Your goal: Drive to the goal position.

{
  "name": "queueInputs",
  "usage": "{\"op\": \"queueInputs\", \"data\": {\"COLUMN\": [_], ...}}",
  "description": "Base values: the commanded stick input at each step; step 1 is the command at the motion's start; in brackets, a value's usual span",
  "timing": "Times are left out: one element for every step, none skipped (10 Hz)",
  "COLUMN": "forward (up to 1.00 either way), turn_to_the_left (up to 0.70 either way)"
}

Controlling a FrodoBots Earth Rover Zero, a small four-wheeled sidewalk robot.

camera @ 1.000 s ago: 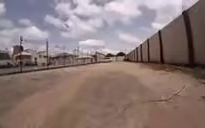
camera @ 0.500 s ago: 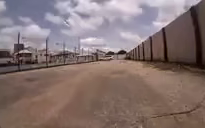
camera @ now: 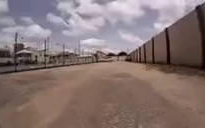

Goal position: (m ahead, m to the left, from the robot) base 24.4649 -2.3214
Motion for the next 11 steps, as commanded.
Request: {"op": "queueInputs", "data": {"forward": [0.85,0.85,0.85,0.85,0.85,0.85,0.85,0.85,0.85,0.85,0.85], "turn_to_the_left": [-0.25,-0.03,0.00,0.00,0.00,0.00,0.00,0.00,0.00,0.00,0.00]}}
